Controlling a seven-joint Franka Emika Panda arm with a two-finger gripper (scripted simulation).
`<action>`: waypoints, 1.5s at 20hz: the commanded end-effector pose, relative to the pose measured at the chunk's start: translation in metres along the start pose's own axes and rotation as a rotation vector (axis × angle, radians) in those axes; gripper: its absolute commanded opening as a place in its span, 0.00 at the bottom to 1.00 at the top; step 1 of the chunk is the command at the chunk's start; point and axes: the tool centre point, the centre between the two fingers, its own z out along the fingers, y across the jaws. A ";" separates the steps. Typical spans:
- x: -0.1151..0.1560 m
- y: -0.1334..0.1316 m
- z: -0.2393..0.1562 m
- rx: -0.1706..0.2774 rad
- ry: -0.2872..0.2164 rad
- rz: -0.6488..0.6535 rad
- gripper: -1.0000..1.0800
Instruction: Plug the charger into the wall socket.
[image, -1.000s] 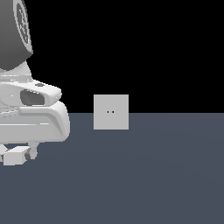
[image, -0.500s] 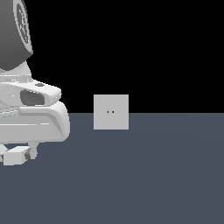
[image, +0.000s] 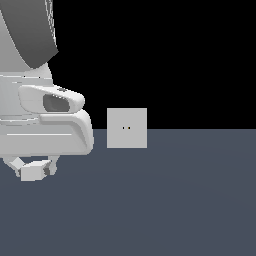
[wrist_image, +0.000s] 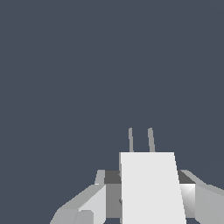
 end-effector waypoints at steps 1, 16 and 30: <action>0.002 0.014 -0.006 -0.005 0.001 0.012 0.00; 0.013 0.126 -0.058 -0.039 0.002 0.099 0.00; 0.015 0.165 -0.076 -0.049 0.001 0.132 0.00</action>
